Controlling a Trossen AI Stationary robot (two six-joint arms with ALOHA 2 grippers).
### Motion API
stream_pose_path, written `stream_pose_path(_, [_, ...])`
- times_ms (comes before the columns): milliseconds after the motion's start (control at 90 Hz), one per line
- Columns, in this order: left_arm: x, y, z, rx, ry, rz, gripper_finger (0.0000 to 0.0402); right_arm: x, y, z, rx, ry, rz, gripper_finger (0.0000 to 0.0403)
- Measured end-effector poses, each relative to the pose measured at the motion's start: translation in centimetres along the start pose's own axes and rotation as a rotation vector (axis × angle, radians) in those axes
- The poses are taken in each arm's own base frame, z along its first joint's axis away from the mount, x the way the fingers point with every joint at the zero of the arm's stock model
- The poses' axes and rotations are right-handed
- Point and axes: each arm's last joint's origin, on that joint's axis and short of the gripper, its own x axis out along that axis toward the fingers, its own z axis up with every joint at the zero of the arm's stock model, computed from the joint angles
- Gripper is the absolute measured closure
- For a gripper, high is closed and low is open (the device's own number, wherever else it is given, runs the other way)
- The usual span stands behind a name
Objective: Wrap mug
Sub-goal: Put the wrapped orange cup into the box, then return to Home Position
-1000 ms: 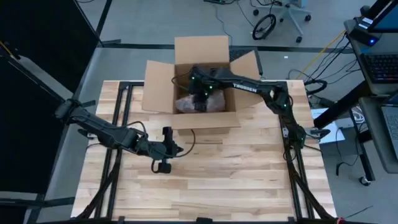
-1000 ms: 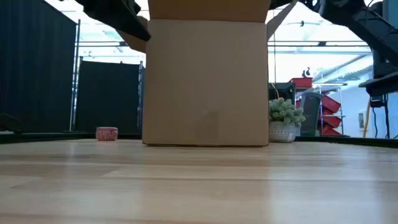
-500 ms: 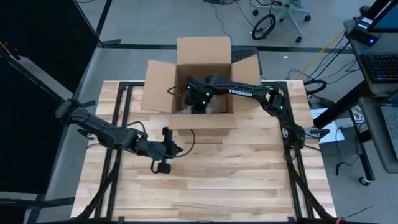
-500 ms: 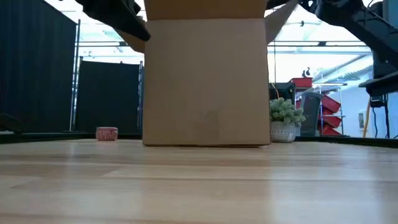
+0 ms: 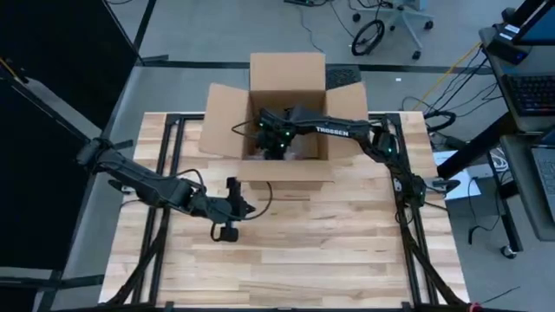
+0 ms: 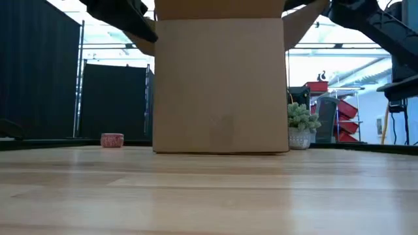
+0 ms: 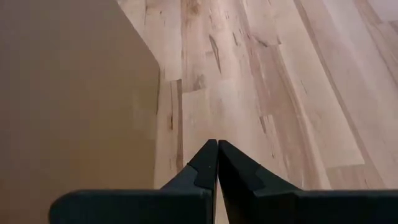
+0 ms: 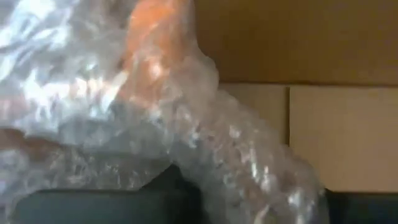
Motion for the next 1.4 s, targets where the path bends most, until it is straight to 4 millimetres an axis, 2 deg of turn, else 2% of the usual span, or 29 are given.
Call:
stream_pose_path(233, [0.0,0.0,0.0,-0.001,0.000,0.000,0.0402,-0.2,0.0,0.0,0.001,0.000,-0.015,0.0196])
stream_pose_path(400, [0.0,0.0,0.0,-0.023,0.001,-0.004,0.0402,-2.1,0.3,0.0,0.020,-0.013,-0.032,0.0152])
stream_pose_path(589, [0.0,0.0,0.0,-0.024,0.000,-0.004,0.0402,-6.5,1.6,0.5,-0.013,-0.091,-0.132,0.0138])
stream_pose_path(922, [0.0,0.0,-0.1,-0.020,0.011,-0.003,0.0402,-12.2,3.3,0.3,-0.035,-0.184,-0.244,0.0138])
stream_pose_path(1011, [0.0,0.0,-0.2,-0.019,0.017,-0.003,0.0402,-14.7,4.2,0.0,-0.051,-0.234,-0.275,0.0138])
stream_pose_path(1189, [0.0,0.0,-0.2,-0.019,0.016,-0.003,0.0402,-20.9,6.4,-1.2,-0.055,-0.376,-0.311,0.0138])
stream_pose_path(1400, [0.0,0.0,-0.2,-0.044,0.017,-0.002,0.0402,-26.2,9.3,-3.9,-0.024,-0.452,-0.298,0.0138])
